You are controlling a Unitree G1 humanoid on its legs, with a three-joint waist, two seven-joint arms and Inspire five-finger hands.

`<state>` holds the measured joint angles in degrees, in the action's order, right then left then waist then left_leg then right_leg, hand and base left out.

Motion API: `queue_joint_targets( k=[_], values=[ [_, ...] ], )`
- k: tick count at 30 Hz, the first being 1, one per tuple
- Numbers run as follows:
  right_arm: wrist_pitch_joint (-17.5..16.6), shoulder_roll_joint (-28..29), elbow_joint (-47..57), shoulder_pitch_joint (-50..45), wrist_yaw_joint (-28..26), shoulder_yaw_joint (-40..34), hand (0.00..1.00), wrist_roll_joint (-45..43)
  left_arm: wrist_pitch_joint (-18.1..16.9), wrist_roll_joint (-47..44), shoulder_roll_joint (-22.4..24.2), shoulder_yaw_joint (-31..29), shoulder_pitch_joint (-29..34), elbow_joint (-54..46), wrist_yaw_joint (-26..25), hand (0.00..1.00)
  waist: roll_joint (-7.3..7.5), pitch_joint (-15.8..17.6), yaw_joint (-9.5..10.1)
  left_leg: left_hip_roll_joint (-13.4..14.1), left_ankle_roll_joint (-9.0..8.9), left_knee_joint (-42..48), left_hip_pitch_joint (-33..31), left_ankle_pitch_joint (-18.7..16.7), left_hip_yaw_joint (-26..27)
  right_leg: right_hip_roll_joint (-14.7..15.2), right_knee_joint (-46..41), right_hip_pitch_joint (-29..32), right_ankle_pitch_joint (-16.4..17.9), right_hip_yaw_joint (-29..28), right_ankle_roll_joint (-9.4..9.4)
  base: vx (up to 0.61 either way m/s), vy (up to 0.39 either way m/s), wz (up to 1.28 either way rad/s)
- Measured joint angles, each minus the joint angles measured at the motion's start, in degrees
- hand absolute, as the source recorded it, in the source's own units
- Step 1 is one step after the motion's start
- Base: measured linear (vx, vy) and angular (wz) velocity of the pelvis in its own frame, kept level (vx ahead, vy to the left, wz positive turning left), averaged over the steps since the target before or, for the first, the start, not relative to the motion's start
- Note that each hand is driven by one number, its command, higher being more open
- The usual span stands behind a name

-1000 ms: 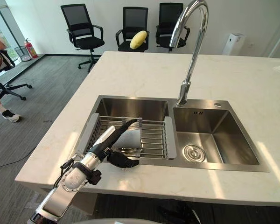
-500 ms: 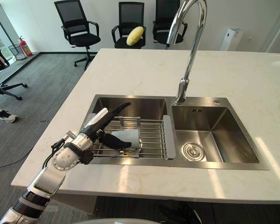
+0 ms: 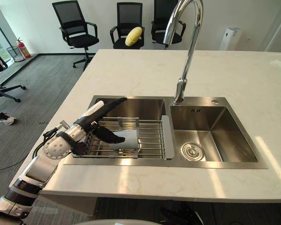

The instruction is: Walk over to the sink, pick up the cup, carry it to the dishwasher, place the cup inside the dishwasher, then close the dishwasher door

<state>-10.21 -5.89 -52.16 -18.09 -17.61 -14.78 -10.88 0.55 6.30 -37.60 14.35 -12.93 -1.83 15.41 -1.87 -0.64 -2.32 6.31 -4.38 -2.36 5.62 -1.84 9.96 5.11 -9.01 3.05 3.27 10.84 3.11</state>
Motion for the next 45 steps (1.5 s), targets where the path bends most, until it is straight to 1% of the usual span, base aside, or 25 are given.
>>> queue_joint_targets(
  k=[5,10,13,19,20,28,35,45],
  values=[
    [0.2,-0.1,-0.4,-0.4,0.0,0.0,1.00,0.0,1.7,2.0,-1.7,2.4,0.0,2.6,1.0,1.00,0.10,0.0,-0.10,-0.3,0.16,-0.5,0.1,0.1,-0.1,0.2,0.6,-0.1,-0.2,0.1,0.19,0.00,0.000,0.00],
    [0.2,-0.1,-1.4,0.2,0.0,0.6,1.00,0.0,1.8,5.3,-1.7,5.3,-0.4,4.7,2.6,1.00,0.19,0.1,-0.30,-0.6,0.26,-0.6,0.4,0.1,-0.3,0.2,2.9,-1.5,-1.3,0.4,0.44,0.00,0.000,0.00],
    [0.2,-0.1,-1.6,0.5,0.0,0.7,1.00,0.0,2.1,6.5,-1.7,5.9,-0.4,5.4,2.7,1.00,0.37,0.3,-0.31,-0.6,0.45,-0.6,0.3,0.2,-0.3,0.2,4.0,-2.0,-2.0,0.5,0.44,0.00,0.000,0.00],
    [0.8,-0.3,-1.6,0.6,0.0,1.8,1.00,0.0,2.1,6.9,-1.7,6.1,-0.6,5.5,2.7,1.00,0.52,0.8,-0.41,-0.8,0.64,-0.7,0.3,0.3,-0.8,0.3,5.0,-2.7,-2.6,0.9,0.62,-0.01,0.003,0.03],
    [0.9,-0.4,-1.6,0.7,0.0,1.7,1.00,0.0,2.1,7.4,-1.7,6.1,-1.0,5.5,2.6,1.00,0.49,1.4,-0.50,-0.8,0.66,-0.7,0.4,0.3,-1.1,0.3,5.2,-3.0,-2.6,1.2,0.63,-0.02,0.002,0.13],
    [0.9,-0.7,-2.2,1.9,0.0,1.7,1.00,0.0,1.6,11.3,-1.7,6.5,-1.1,4.5,2.6,1.00,0.47,1.8,-0.56,-1.0,0.70,-1.2,0.4,0.4,-1.6,0.5,6.0,-3.3,-2.7,1.8,0.75,0.01,0.001,0.04],
    [0.9,-0.7,-2.5,2.9,-0.1,1.8,1.00,-0.1,1.5,11.4,-1.7,6.8,-1.1,4.4,2.6,1.00,0.51,1.9,-0.42,-1.3,0.87,-1.2,0.4,0.3,-1.7,0.7,6.0,-3.5,-2.7,1.8,0.75,-0.01,0.000,0.00],
    [1.0,-0.7,-3.2,3.0,-0.1,1.8,1.00,-0.1,1.5,11.6,-2.6,7.6,-1.6,4.1,2.6,1.00,0.43,1.9,-0.82,-1.3,0.92,-1.2,0.4,0.3,-1.8,0.7,6.0,-3.6,-2.6,1.8,0.74,-0.01,0.000,0.00]
  ],
)
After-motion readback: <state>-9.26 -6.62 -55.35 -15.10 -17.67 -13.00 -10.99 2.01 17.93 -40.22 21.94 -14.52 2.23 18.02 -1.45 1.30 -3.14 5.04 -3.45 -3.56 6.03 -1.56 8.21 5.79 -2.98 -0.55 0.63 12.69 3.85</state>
